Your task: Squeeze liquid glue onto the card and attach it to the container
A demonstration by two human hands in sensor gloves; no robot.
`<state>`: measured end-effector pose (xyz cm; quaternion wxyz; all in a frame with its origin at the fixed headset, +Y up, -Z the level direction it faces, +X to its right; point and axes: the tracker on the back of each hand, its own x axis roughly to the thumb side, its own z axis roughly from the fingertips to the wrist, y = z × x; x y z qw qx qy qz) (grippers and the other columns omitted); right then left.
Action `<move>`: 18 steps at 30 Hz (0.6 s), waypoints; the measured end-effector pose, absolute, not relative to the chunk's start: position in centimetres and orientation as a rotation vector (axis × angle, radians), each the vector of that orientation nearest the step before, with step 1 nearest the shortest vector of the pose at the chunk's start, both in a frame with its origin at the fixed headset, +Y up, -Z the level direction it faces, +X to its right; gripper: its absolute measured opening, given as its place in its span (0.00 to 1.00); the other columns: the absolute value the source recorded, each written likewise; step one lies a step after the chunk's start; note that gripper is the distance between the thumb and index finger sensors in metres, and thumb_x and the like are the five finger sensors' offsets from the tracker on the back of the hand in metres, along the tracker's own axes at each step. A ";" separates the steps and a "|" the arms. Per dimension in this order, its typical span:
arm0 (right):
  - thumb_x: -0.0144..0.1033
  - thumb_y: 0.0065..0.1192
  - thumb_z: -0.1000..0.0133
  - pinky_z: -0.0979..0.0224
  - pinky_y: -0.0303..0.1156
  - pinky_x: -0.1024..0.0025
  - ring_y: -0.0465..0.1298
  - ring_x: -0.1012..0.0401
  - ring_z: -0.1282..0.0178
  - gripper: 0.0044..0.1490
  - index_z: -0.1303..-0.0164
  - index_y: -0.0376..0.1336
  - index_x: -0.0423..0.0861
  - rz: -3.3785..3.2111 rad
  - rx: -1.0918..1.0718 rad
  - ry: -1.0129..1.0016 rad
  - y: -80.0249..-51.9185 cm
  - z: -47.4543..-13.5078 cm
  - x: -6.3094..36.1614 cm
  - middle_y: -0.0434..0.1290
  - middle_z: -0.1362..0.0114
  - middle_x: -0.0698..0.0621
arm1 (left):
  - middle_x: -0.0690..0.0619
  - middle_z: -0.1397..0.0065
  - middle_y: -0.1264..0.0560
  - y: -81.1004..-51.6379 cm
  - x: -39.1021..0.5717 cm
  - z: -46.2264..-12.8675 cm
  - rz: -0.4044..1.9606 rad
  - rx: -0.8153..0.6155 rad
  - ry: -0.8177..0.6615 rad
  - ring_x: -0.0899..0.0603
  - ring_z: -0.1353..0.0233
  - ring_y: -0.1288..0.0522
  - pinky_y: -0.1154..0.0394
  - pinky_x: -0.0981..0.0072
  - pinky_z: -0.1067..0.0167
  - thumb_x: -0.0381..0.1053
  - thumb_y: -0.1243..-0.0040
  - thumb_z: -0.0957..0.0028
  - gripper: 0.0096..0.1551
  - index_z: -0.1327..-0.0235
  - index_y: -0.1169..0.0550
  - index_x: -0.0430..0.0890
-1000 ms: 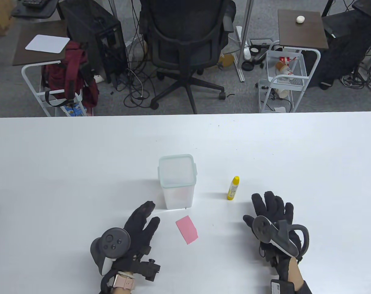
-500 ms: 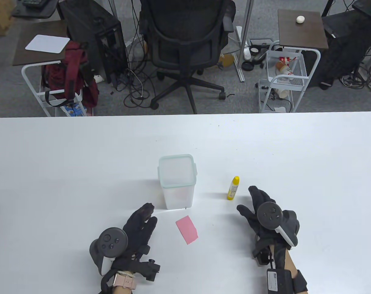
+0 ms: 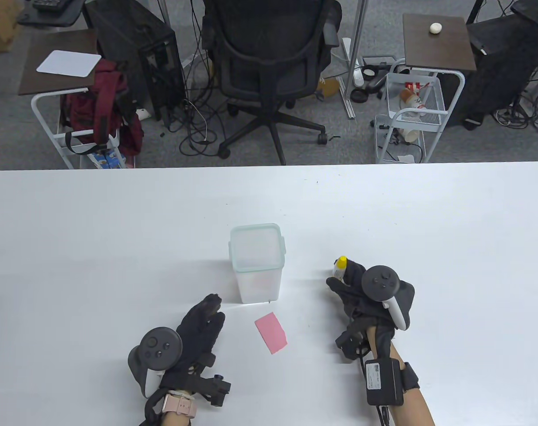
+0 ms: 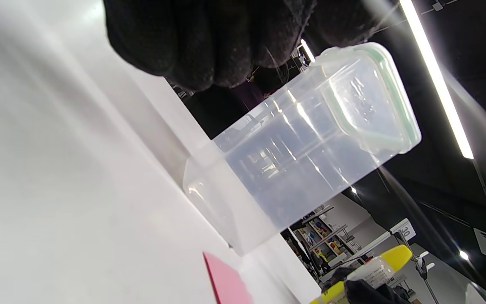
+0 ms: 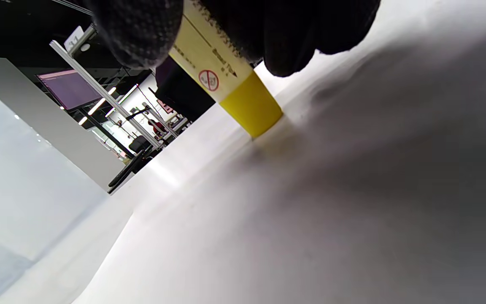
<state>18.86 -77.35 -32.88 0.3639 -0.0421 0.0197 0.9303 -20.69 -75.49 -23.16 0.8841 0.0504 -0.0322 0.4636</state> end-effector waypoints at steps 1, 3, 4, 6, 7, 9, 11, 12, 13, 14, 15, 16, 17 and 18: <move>0.52 0.57 0.41 0.22 0.66 0.50 0.70 0.48 0.23 0.36 0.25 0.54 0.52 2.402 -0.096 0.016 -77.2 -32.6 18.8 0.60 0.16 0.47 | 0.46 0.25 0.25 -75.5 -20.7 -23.2 0.965 0.102 -0.068 0.37 0.29 0.23 0.25 0.49 0.34 0.62 0.48 0.42 0.34 0.27 0.29 0.47; 0.51 0.58 0.42 0.26 0.70 0.51 0.73 0.48 0.27 0.35 0.27 0.55 0.50 2.406 -0.048 -0.068 -76.8 -31.8 18.7 0.63 0.19 0.45 | 0.46 0.25 0.25 -75.5 -20.6 -23.3 0.966 0.096 -0.069 0.37 0.29 0.23 0.24 0.50 0.34 0.62 0.48 0.42 0.34 0.27 0.29 0.47; 0.52 0.57 0.43 0.28 0.72 0.53 0.76 0.49 0.30 0.35 0.28 0.55 0.50 2.421 -0.025 -0.100 -76.6 -31.4 18.7 0.65 0.21 0.44 | 0.46 0.25 0.25 -75.5 -20.6 -23.3 0.968 0.095 -0.070 0.37 0.29 0.23 0.24 0.50 0.34 0.63 0.48 0.42 0.34 0.26 0.29 0.47; 0.53 0.57 0.43 0.30 0.74 0.54 0.77 0.50 0.32 0.35 0.28 0.56 0.49 2.449 0.016 -0.110 -76.4 -30.3 18.4 0.67 0.22 0.45 | 0.46 0.25 0.25 -75.5 -20.5 -23.3 0.977 0.095 -0.073 0.38 0.29 0.23 0.25 0.50 0.34 0.63 0.48 0.42 0.34 0.26 0.29 0.48; 0.53 0.57 0.43 0.30 0.74 0.54 0.77 0.50 0.32 0.35 0.28 0.56 0.49 2.457 0.041 -0.108 -76.3 -29.6 18.2 0.67 0.22 0.45 | 0.47 0.25 0.25 -75.4 -20.4 -23.2 0.982 0.094 -0.076 0.38 0.29 0.23 0.25 0.50 0.34 0.63 0.48 0.42 0.34 0.26 0.29 0.48; 0.53 0.57 0.43 0.30 0.74 0.55 0.77 0.50 0.32 0.35 0.28 0.56 0.49 2.468 0.078 -0.102 -76.2 -28.6 17.9 0.67 0.23 0.45 | 0.47 0.25 0.25 -75.4 -20.2 -23.0 0.986 0.093 -0.083 0.38 0.28 0.23 0.25 0.50 0.34 0.63 0.48 0.42 0.34 0.26 0.29 0.48; 0.53 0.57 0.42 0.30 0.74 0.55 0.77 0.51 0.32 0.35 0.28 0.56 0.49 2.467 0.109 -0.094 -75.9 -27.5 17.5 0.68 0.23 0.45 | 0.47 0.25 0.25 -75.2 -20.0 -22.8 0.982 0.098 -0.094 0.38 0.28 0.23 0.25 0.50 0.34 0.63 0.48 0.42 0.34 0.26 0.29 0.48; 0.53 0.57 0.42 0.30 0.74 0.55 0.77 0.51 0.32 0.35 0.28 0.56 0.49 2.461 0.120 -0.091 -75.8 -27.0 17.3 0.68 0.23 0.45 | 0.47 0.25 0.25 -75.1 -19.9 -22.8 0.981 0.101 -0.099 0.38 0.29 0.23 0.25 0.50 0.34 0.63 0.48 0.42 0.34 0.27 0.29 0.48; 0.53 0.57 0.42 0.30 0.74 0.54 0.77 0.51 0.32 0.35 0.28 0.56 0.49 2.458 0.128 -0.091 -75.7 -26.7 17.2 0.68 0.23 0.45 | 0.47 0.25 0.25 -75.1 -19.8 -22.8 0.980 0.104 -0.104 0.37 0.29 0.23 0.25 0.50 0.34 0.63 0.48 0.42 0.34 0.27 0.29 0.48; 0.53 0.57 0.42 0.30 0.74 0.54 0.77 0.51 0.32 0.35 0.28 0.56 0.49 2.455 0.135 -0.091 -75.6 -26.3 17.1 0.68 0.23 0.45 | 0.47 0.25 0.25 -74.9 -19.7 -22.7 0.980 0.109 -0.110 0.38 0.29 0.23 0.25 0.50 0.34 0.63 0.48 0.42 0.34 0.27 0.29 0.48; 0.53 0.57 0.42 0.30 0.74 0.54 0.77 0.51 0.32 0.35 0.28 0.56 0.49 2.455 0.147 -0.089 -75.5 -25.8 16.9 0.67 0.23 0.45 | 0.46 0.25 0.25 -74.8 -19.6 -22.7 0.979 0.113 -0.116 0.37 0.29 0.23 0.25 0.50 0.34 0.62 0.48 0.42 0.34 0.27 0.29 0.48; 0.53 0.57 0.42 0.30 0.73 0.54 0.77 0.51 0.31 0.35 0.28 0.55 0.49 2.456 0.156 -0.091 -75.4 -25.3 16.8 0.67 0.22 0.45 | 0.46 0.25 0.25 -74.7 -19.5 -22.7 0.981 0.116 -0.122 0.38 0.29 0.23 0.25 0.50 0.34 0.63 0.48 0.42 0.34 0.27 0.29 0.48; 0.53 0.56 0.42 0.29 0.73 0.54 0.76 0.50 0.31 0.35 0.28 0.55 0.49 2.455 0.162 -0.092 -75.4 -25.0 16.8 0.67 0.22 0.45 | 0.47 0.25 0.25 -74.6 -19.4 -22.6 0.982 0.116 -0.128 0.37 0.29 0.23 0.25 0.49 0.34 0.63 0.48 0.42 0.34 0.26 0.29 0.48; 0.53 0.56 0.42 0.29 0.73 0.53 0.76 0.50 0.30 0.35 0.28 0.55 0.49 2.450 0.169 -0.096 -75.4 -24.4 16.7 0.66 0.22 0.45 | 0.46 0.25 0.25 -74.5 -19.2 -22.5 0.980 0.116 -0.139 0.37 0.28 0.23 0.25 0.49 0.34 0.63 0.48 0.42 0.34 0.26 0.29 0.48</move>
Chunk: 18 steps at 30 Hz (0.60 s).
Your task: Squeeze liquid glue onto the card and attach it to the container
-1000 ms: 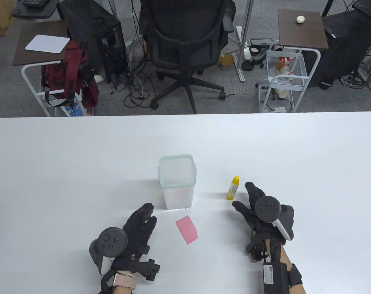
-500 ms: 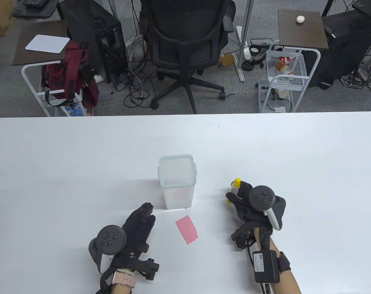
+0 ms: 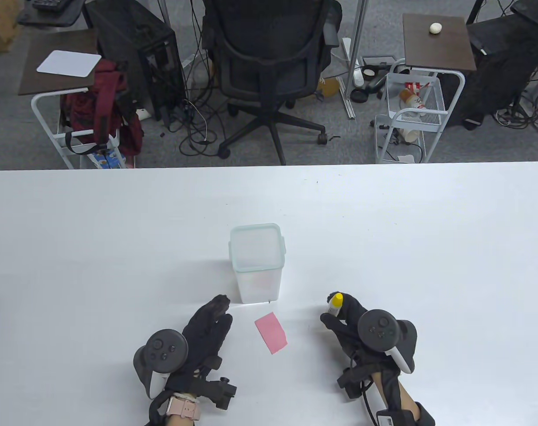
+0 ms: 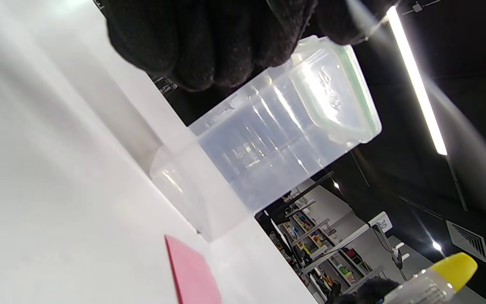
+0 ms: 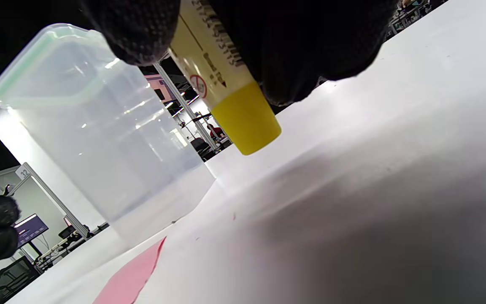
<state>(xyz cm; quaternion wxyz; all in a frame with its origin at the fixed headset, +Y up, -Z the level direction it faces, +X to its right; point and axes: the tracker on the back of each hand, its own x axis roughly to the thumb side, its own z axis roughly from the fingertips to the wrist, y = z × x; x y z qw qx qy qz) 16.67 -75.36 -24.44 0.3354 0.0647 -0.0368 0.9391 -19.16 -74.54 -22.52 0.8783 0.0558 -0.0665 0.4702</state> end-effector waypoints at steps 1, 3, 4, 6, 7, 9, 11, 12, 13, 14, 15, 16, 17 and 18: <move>0.53 0.56 0.42 0.29 0.73 0.53 0.76 0.50 0.30 0.35 0.28 0.55 0.49 2.443 0.173 -0.101 -75.4 -24.1 16.6 0.66 0.21 0.44 | 0.46 0.25 0.25 -74.5 -19.0 -22.4 0.977 0.117 -0.149 0.37 0.28 0.23 0.25 0.49 0.34 0.63 0.48 0.42 0.34 0.26 0.29 0.48; 0.53 0.56 0.42 0.28 0.73 0.53 0.75 0.49 0.30 0.35 0.28 0.55 0.49 2.411 0.192 -0.095 -75.3 -23.4 16.3 0.65 0.21 0.43 | 0.46 0.24 0.26 -74.2 -18.4 -22.1 0.964 0.117 -0.182 0.37 0.28 0.24 0.25 0.49 0.33 0.63 0.48 0.42 0.35 0.26 0.30 0.47; 0.53 0.56 0.42 0.29 0.73 0.53 0.76 0.49 0.30 0.35 0.28 0.55 0.49 2.393 0.202 -0.087 -75.2 -23.1 16.1 0.65 0.21 0.43 | 0.46 0.24 0.26 -74.0 -18.0 -21.9 0.959 0.120 -0.205 0.37 0.28 0.24 0.25 0.49 0.33 0.63 0.48 0.42 0.35 0.25 0.30 0.47; 0.52 0.56 0.42 0.30 0.74 0.54 0.77 0.50 0.31 0.35 0.28 0.55 0.48 2.359 0.234 -0.090 -75.1 -22.5 15.4 0.67 0.23 0.44 | 0.45 0.23 0.27 -73.3 -17.1 -21.3 0.957 0.134 -0.252 0.36 0.27 0.25 0.26 0.48 0.32 0.63 0.48 0.42 0.35 0.25 0.30 0.47; 0.52 0.55 0.42 0.31 0.74 0.55 0.78 0.51 0.32 0.35 0.28 0.55 0.48 2.349 0.266 -0.086 -74.9 -22.2 14.9 0.69 0.24 0.45 | 0.45 0.22 0.27 -72.8 -16.4 -21.0 0.952 0.147 -0.286 0.36 0.26 0.26 0.26 0.48 0.32 0.63 0.48 0.42 0.36 0.24 0.31 0.47; 0.53 0.55 0.42 0.31 0.75 0.55 0.78 0.52 0.33 0.35 0.29 0.55 0.48 2.354 0.325 -0.085 -74.7 -21.6 13.8 0.69 0.26 0.46 | 0.45 0.21 0.29 -72.1 -15.3 -20.5 0.940 0.164 -0.337 0.36 0.25 0.27 0.27 0.48 0.31 0.63 0.49 0.42 0.37 0.23 0.33 0.47; 0.53 0.54 0.42 0.33 0.76 0.56 0.79 0.53 0.35 0.35 0.29 0.55 0.48 2.370 0.421 -0.089 -74.6 -21.0 12.7 0.71 0.27 0.47 | 0.45 0.20 0.30 -71.5 -14.2 -20.1 0.943 0.163 -0.389 0.36 0.24 0.28 0.28 0.47 0.30 0.64 0.49 0.42 0.38 0.22 0.34 0.47; 0.54 0.54 0.42 0.33 0.76 0.57 0.79 0.53 0.36 0.34 0.29 0.55 0.49 2.375 0.468 -0.089 -74.5 -20.6 12.0 0.71 0.28 0.47 | 0.45 0.20 0.31 -71.4 -13.5 -19.8 0.955 0.150 -0.417 0.36 0.23 0.28 0.28 0.47 0.29 0.64 0.49 0.42 0.39 0.21 0.35 0.46; 0.54 0.53 0.42 0.33 0.76 0.57 0.79 0.53 0.36 0.34 0.29 0.55 0.49 2.378 0.490 -0.087 -74.5 -20.5 11.7 0.71 0.28 0.47 | 0.44 0.19 0.31 -71.3 -13.2 -19.6 0.963 0.142 -0.434 0.35 0.23 0.29 0.29 0.46 0.29 0.64 0.49 0.42 0.39 0.21 0.35 0.46; 0.54 0.53 0.42 0.33 0.76 0.57 0.79 0.54 0.36 0.34 0.29 0.54 0.49 2.383 0.532 -0.082 -74.5 -20.2 11.3 0.71 0.29 0.48 | 0.44 0.19 0.32 -71.2 -12.6 -19.4 0.973 0.121 -0.461 0.35 0.22 0.29 0.29 0.46 0.29 0.64 0.49 0.42 0.40 0.20 0.36 0.46; 0.54 0.52 0.42 0.33 0.75 0.57 0.79 0.53 0.36 0.34 0.29 0.54 0.49 2.388 0.577 -0.077 -74.5 -19.9 10.9 0.70 0.29 0.48 | 0.44 0.18 0.32 -71.1 -12.0 -19.2 0.980 0.095 -0.492 0.35 0.22 0.29 0.29 0.45 0.28 0.64 0.49 0.42 0.40 0.20 0.36 0.46; 0.54 0.52 0.42 0.33 0.75 0.57 0.79 0.53 0.36 0.34 0.29 0.54 0.49 2.395 0.603 -0.076 -74.5 -19.7 10.6 0.70 0.29 0.48 | 0.44 0.18 0.32 -71.1 -11.7 -19.1 0.982 0.082 -0.508 0.35 0.22 0.30 0.30 0.45 0.28 0.64 0.49 0.42 0.40 0.20 0.36 0.46; 0.55 0.52 0.42 0.33 0.75 0.57 0.79 0.54 0.37 0.34 0.29 0.54 0.49 2.411 0.640 -0.078 -74.5 -19.5 10.4 0.70 0.29 0.48 | 0.44 0.18 0.33 -71.1 -11.2 -19.0 0.983 0.060 -0.532 0.35 0.21 0.30 0.30 0.45 0.28 0.64 0.49 0.42 0.41 0.19 0.37 0.46; 0.55 0.51 0.42 0.32 0.75 0.57 0.79 0.54 0.37 0.34 0.29 0.54 0.49 2.423 0.665 -0.081 -74.4 -19.4 10.2 0.70 0.29 0.49 | 0.45 0.17 0.33 -71.1 -10.9 -18.9 0.984 0.046 -0.549 0.35 0.21 0.30 0.30 0.45 0.28 0.64 0.49 0.42 0.41 0.18 0.38 0.47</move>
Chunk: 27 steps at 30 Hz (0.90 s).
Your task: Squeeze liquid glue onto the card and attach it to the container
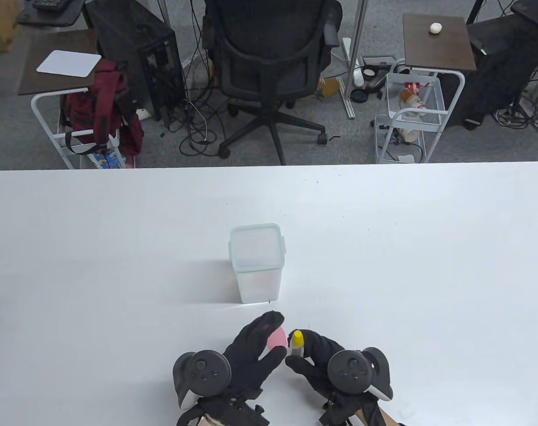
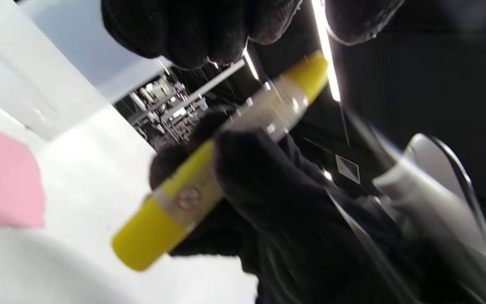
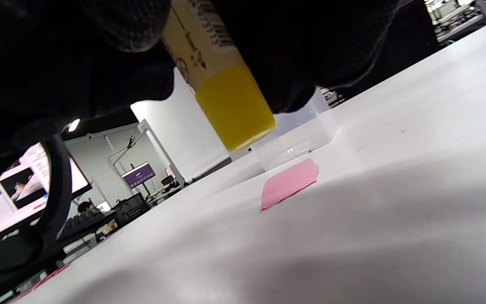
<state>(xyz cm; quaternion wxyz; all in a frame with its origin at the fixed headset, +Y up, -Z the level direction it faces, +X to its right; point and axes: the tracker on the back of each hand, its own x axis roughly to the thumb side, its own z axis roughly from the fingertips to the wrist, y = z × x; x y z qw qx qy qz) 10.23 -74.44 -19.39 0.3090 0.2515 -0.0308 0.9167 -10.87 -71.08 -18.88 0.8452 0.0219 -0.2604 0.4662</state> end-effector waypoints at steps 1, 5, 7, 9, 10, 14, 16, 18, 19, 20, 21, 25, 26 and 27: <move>0.55 0.51 0.42 0.32 0.75 0.57 0.79 0.53 0.37 0.34 0.29 0.54 0.50 2.442 0.701 -0.083 -74.4 -19.2 10.0 0.70 0.30 0.49 | 0.45 0.18 0.32 -71.1 -10.5 -18.8 0.983 0.036 -0.564 0.35 0.21 0.30 0.30 0.45 0.28 0.64 0.49 0.42 0.40 0.19 0.38 0.47; 0.55 0.50 0.41 0.32 0.75 0.57 0.79 0.54 0.37 0.34 0.29 0.54 0.50 2.470 0.754 -0.070 -74.6 -19.0 9.8 0.70 0.30 0.50 | 0.49 0.22 0.27 -71.3 -9.9 -18.7 0.956 0.046 -0.560 0.39 0.25 0.25 0.27 0.48 0.30 0.60 0.49 0.40 0.32 0.24 0.32 0.50; 0.55 0.50 0.41 0.32 0.75 0.56 0.79 0.53 0.37 0.34 0.29 0.55 0.50 2.476 0.765 -0.049 -74.7 -19.1 9.9 0.70 0.30 0.50 | 0.51 0.26 0.23 -71.3 -10.1 -18.8 0.940 0.084 -0.536 0.41 0.28 0.22 0.25 0.50 0.33 0.58 0.47 0.41 0.29 0.28 0.28 0.51; 0.55 0.51 0.42 0.32 0.75 0.56 0.78 0.53 0.37 0.33 0.29 0.55 0.50 2.487 0.769 -0.049 -74.8 -19.1 9.9 0.70 0.30 0.50 | 0.52 0.30 0.21 -71.2 -10.2 -18.8 0.925 0.105 -0.531 0.42 0.31 0.20 0.23 0.52 0.35 0.57 0.45 0.43 0.28 0.31 0.26 0.51; 0.55 0.50 0.41 0.32 0.75 0.57 0.79 0.54 0.37 0.34 0.29 0.55 0.50 2.490 0.773 -0.046 -74.8 -19.1 9.9 0.70 0.31 0.50 | 0.52 0.32 0.19 -71.1 -10.3 -18.8 0.906 0.140 -0.509 0.43 0.34 0.19 0.22 0.53 0.37 0.57 0.44 0.45 0.27 0.33 0.25 0.51; 0.55 0.51 0.42 0.32 0.75 0.57 0.78 0.54 0.37 0.34 0.29 0.55 0.50 2.493 0.794 -0.046 -74.7 -19.0 9.8 0.70 0.31 0.50 | 0.55 0.41 0.16 -70.7 -10.6 -18.8 0.817 0.207 -0.496 0.47 0.43 0.15 0.19 0.58 0.43 0.62 0.40 0.49 0.27 0.40 0.21 0.52; 0.56 0.51 0.42 0.32 0.75 0.57 0.78 0.54 0.38 0.34 0.29 0.55 0.50 2.506 0.819 -0.065 -74.5 -18.8 9.6 0.70 0.31 0.50 | 0.58 0.46 0.17 -70.9 -11.0 -18.8 0.788 0.233 -0.456 0.49 0.46 0.15 0.19 0.59 0.45 0.69 0.41 0.51 0.29 0.45 0.22 0.53; 0.56 0.51 0.42 0.32 0.75 0.57 0.79 0.54 0.38 0.34 0.30 0.55 0.50 2.522 0.828 -0.079 -74.4 -18.6 9.4 0.71 0.31 0.50 | 0.58 0.48 0.17 -71.1 -11.4 -19.1 0.822 0.209 -0.440 0.48 0.46 0.15 0.19 0.58 0.45 0.73 0.45 0.50 0.30 0.47 0.22 0.54; 0.56 0.50 0.42 0.32 0.75 0.57 0.78 0.54 0.37 0.34 0.29 0.55 0.50 2.531 0.821 -0.085 -74.4 -18.6 9.4 0.70 0.31 0.50 | 0.57 0.46 0.17 -71.3 -11.4 -19.1 0.856 0.179 -0.439 0.48 0.44 0.15 0.20 0.57 0.44 0.73 0.47 0.48 0.30 0.45 0.22 0.54; 0.56 0.50 0.41 0.32 0.75 0.57 0.78 0.54 0.37 0.34 0.29 0.55 0.50 2.536 0.795 -0.088 -74.5 -18.7 9.4 0.70 0.31 0.50 | 0.56 0.41 0.17 -71.6 -11.5 -19.1 0.914 0.140 -0.449 0.46 0.41 0.16 0.21 0.55 0.41 0.72 0.48 0.47 0.31 0.40 0.23 0.53; 0.56 0.50 0.41 0.32 0.75 0.57 0.78 0.54 0.37 0.34 0.29 0.55 0.49 2.527 0.770 -0.079 -74.5 -18.8 9.6 0.70 0.31 0.50 | 0.54 0.36 0.19 -71.8 -11.5 -19.2 0.972 0.120 -0.465 0.44 0.38 0.18 0.22 0.54 0.39 0.69 0.47 0.46 0.34 0.33 0.25 0.52; 0.55 0.51 0.41 0.32 0.75 0.56 0.78 0.53 0.37 0.34 0.29 0.55 0.49 2.503 0.724 -0.060 -74.7 -19.1 9.8 0.70 0.31 0.49 | 0.52 0.30 0.21 -71.9 -11.2 -19.4 0.983 0.079 -0.522 0.42 0.33 0.20 0.23 0.52 0.36 0.59 0.44 0.43 0.31 0.26 0.29 0.51; 0.55 0.51 0.41 0.32 0.75 0.56 0.78 0.53 0.37 0.34 0.29 0.55 0.49 2.512 0.725 -0.061 -74.7 -19.2 9.8 0.70 0.31 0.49 | 0.53 0.32 0.20 -71.8 -11.2 -19.4 0.955 0.093 -0.527 0.43 0.34 0.19 0.23 0.53 0.37 0.58 0.44 0.43 0.29 0.28 0.27 0.52; 0.55 0.51 0.41 0.32 0.75 0.56 0.78 0.53 0.37 0.34 0.29 0.55 0.49 2.522 0.731 -0.057 -74.8 -19.2 9.8 0.70 0.31 0.50 | 0.54 0.33 0.19 -71.7 -11.3 -19.4 0.917 0.127 -0.521 0.44 0.35 0.18 0.22 0.54 0.38 0.58 0.43 0.44 0.28 0.30 0.26 0.52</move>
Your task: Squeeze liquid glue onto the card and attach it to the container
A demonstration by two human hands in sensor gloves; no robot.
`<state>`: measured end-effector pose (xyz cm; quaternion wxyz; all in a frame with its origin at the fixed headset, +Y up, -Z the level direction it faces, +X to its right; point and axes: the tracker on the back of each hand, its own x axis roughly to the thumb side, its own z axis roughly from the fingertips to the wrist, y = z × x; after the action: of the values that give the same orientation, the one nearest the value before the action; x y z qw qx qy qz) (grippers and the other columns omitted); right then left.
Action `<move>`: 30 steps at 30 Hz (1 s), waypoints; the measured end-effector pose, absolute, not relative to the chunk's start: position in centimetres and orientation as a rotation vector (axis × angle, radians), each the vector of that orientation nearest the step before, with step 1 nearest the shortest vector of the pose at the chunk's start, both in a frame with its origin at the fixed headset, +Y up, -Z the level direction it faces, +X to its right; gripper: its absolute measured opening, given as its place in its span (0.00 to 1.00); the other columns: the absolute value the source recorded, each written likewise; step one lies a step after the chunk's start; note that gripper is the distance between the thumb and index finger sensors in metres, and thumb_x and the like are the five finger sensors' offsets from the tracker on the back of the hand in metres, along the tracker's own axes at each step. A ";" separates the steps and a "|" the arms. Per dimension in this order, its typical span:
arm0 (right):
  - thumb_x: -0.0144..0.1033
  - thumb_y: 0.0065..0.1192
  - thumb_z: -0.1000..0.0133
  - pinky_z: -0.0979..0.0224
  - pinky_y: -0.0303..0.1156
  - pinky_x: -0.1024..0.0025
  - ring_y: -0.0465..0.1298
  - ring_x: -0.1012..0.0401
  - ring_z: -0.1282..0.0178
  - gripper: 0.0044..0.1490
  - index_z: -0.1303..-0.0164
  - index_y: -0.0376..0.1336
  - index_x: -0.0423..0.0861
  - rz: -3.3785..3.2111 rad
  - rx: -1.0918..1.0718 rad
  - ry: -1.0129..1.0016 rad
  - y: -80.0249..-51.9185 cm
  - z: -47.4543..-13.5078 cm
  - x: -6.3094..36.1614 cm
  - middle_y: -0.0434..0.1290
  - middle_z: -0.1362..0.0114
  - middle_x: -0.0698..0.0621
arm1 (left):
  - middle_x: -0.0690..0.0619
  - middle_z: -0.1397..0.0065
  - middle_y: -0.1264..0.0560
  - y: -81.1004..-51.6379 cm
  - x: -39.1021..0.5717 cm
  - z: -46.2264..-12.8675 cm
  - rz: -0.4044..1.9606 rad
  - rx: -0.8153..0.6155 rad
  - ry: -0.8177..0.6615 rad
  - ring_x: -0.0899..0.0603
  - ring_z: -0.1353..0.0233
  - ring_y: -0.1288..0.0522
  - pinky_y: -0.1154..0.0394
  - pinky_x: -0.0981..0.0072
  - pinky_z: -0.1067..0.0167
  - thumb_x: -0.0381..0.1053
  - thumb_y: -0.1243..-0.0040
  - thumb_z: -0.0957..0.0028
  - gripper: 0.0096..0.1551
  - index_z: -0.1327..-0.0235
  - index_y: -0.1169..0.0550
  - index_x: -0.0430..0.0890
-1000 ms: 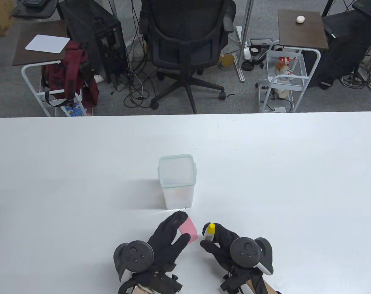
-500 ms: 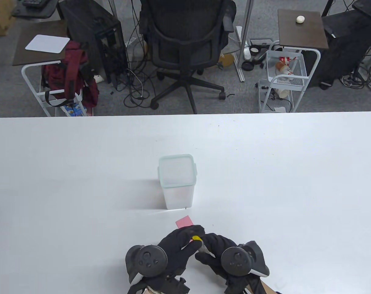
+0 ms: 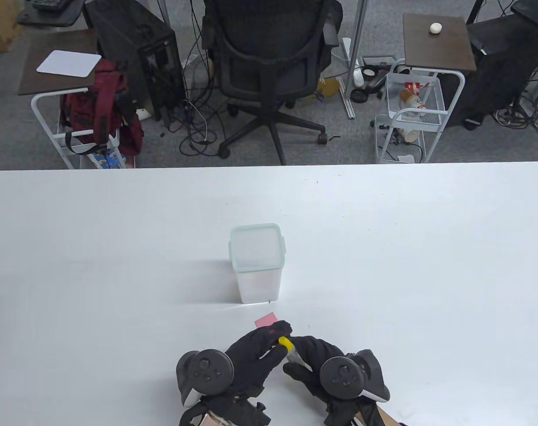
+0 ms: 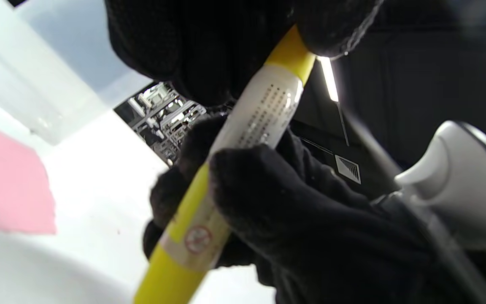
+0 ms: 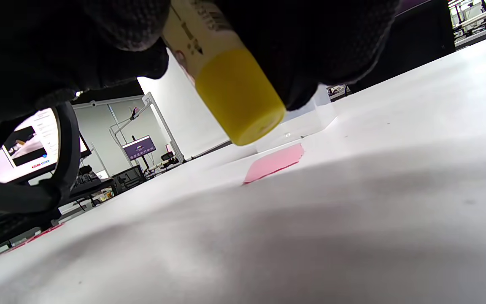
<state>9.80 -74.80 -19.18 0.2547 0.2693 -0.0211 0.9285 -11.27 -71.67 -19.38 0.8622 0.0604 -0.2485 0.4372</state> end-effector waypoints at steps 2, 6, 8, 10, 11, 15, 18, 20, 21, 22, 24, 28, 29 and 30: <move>0.55 0.51 0.41 0.32 0.75 0.56 0.78 0.53 0.37 0.34 0.29 0.55 0.49 2.516 0.738 -0.043 -74.9 -19.2 9.7 0.70 0.31 0.49 | 0.55 0.38 0.17 -71.4 -11.4 -19.3 0.852 0.183 -0.489 0.46 0.40 0.16 0.21 0.56 0.40 0.60 0.41 0.47 0.28 0.36 0.23 0.51; 0.55 0.51 0.41 0.32 0.74 0.56 0.78 0.53 0.37 0.34 0.29 0.55 0.49 2.526 0.762 -0.038 -74.9 -19.1 9.4 0.70 0.30 0.50 | 0.57 0.44 0.17 -71.5 -12.1 -19.3 0.823 0.203 -0.451 0.47 0.44 0.15 0.20 0.57 0.43 0.68 0.42 0.48 0.29 0.42 0.22 0.51; 0.55 0.51 0.41 0.32 0.75 0.56 0.78 0.53 0.37 0.34 0.29 0.55 0.49 2.522 0.752 -0.042 -74.8 -19.1 9.3 0.70 0.30 0.50 | 0.55 0.39 0.17 -71.7 -12.0 -19.4 0.893 0.147 -0.472 0.45 0.40 0.16 0.21 0.55 0.41 0.66 0.42 0.47 0.31 0.35 0.24 0.51; 0.55 0.51 0.41 0.32 0.74 0.56 0.78 0.53 0.37 0.34 0.29 0.55 0.49 2.518 0.745 -0.039 -74.9 -19.1 9.3 0.70 0.30 0.49 | 0.52 0.32 0.20 -71.9 -11.8 -19.5 0.940 0.111 -0.505 0.43 0.34 0.19 0.23 0.52 0.37 0.61 0.41 0.46 0.34 0.27 0.28 0.50; 0.55 0.51 0.41 0.32 0.74 0.56 0.78 0.53 0.37 0.34 0.29 0.55 0.49 2.520 0.743 -0.036 -74.9 -19.2 9.3 0.70 0.31 0.49 | 0.53 0.34 0.19 -71.9 -11.7 -19.5 0.940 0.113 -0.510 0.44 0.36 0.18 0.22 0.53 0.38 0.59 0.41 0.45 0.30 0.30 0.26 0.52; 0.55 0.51 0.41 0.32 0.74 0.56 0.78 0.53 0.36 0.34 0.29 0.55 0.49 2.532 0.773 -0.014 -75.1 -19.1 9.1 0.70 0.30 0.50 | 0.56 0.45 0.16 -71.2 -12.0 -19.3 0.758 0.227 -0.469 0.47 0.46 0.15 0.20 0.57 0.45 0.65 0.39 0.50 0.28 0.42 0.20 0.51; 0.55 0.52 0.42 0.31 0.74 0.56 0.78 0.53 0.36 0.34 0.29 0.55 0.49 2.547 0.796 -0.014 -75.1 -19.1 8.8 0.70 0.30 0.50 | 0.57 0.50 0.15 -71.3 -12.4 -19.4 0.744 0.198 -0.445 0.49 0.49 0.14 0.19 0.57 0.48 0.70 0.42 0.50 0.30 0.46 0.20 0.51; 0.55 0.51 0.41 0.31 0.74 0.56 0.78 0.53 0.36 0.34 0.29 0.55 0.49 2.545 0.796 -0.008 -75.2 -19.1 8.7 0.70 0.30 0.50 | 0.55 0.45 0.15 -71.7 -12.6 -19.7 0.859 0.123 -0.450 0.46 0.46 0.15 0.20 0.55 0.45 0.69 0.43 0.49 0.30 0.43 0.20 0.51; 0.55 0.51 0.41 0.31 0.74 0.56 0.78 0.53 0.36 0.34 0.29 0.55 0.49 2.539 0.787 -0.007 -75.2 -19.1 8.7 0.70 0.30 0.49 | 0.53 0.40 0.16 -71.9 -12.6 -19.7 0.893 0.107 -0.459 0.44 0.42 0.16 0.21 0.53 0.42 0.67 0.42 0.48 0.34 0.35 0.23 0.50; 0.55 0.51 0.41 0.31 0.74 0.56 0.78 0.53 0.36 0.34 0.29 0.55 0.49 2.533 0.779 -0.010 -75.1 -19.1 8.7 0.70 0.30 0.49 | 0.52 0.36 0.18 -72.1 -12.6 -19.8 0.924 0.078 -0.485 0.43 0.38 0.17 0.22 0.52 0.40 0.65 0.41 0.48 0.36 0.29 0.26 0.50; 0.55 0.51 0.41 0.31 0.74 0.56 0.78 0.53 0.37 0.34 0.29 0.55 0.48 2.534 0.768 -0.017 -75.1 -19.2 8.7 0.70 0.30 0.49 | 0.52 0.35 0.18 -72.0 -12.4 -19.9 0.909 0.068 -0.533 0.43 0.37 0.17 0.22 0.52 0.39 0.61 0.41 0.46 0.32 0.29 0.26 0.52; 0.55 0.51 0.41 0.31 0.74 0.56 0.78 0.53 0.36 0.34 0.29 0.55 0.49 2.542 0.776 -0.012 -75.1 -19.2 8.6 0.70 0.30 0.49 | 0.55 0.43 0.16 -71.4 -12.2 -19.4 0.749 0.195 -0.488 0.47 0.44 0.15 0.20 0.56 0.43 0.64 0.40 0.48 0.28 0.40 0.21 0.52; 0.55 0.52 0.41 0.31 0.74 0.56 0.78 0.53 0.36 0.34 0.29 0.55 0.49 2.545 0.784 -0.007 -75.1 -19.1 8.6 0.70 0.30 0.49 | 0.56 0.45 0.15 -71.3 -12.3 -19.4 0.703 0.213 -0.481 0.48 0.46 0.15 0.19 0.57 0.45 0.66 0.40 0.49 0.28 0.43 0.20 0.51; 0.55 0.52 0.41 0.31 0.74 0.56 0.78 0.53 0.36 0.34 0.29 0.55 0.49 2.550 0.790 -0.006 -75.1 -19.1 8.5 0.70 0.30 0.49 | 0.56 0.47 0.15 -71.2 -12.3 -19.3 0.687 0.218 -0.481 0.48 0.47 0.15 0.19 0.57 0.46 0.67 0.41 0.50 0.29 0.44 0.20 0.51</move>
<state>8.52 -75.10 -19.11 0.2336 0.2878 -0.0020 0.9287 -12.28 -71.24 -19.34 0.9076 0.1055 -0.2329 0.3329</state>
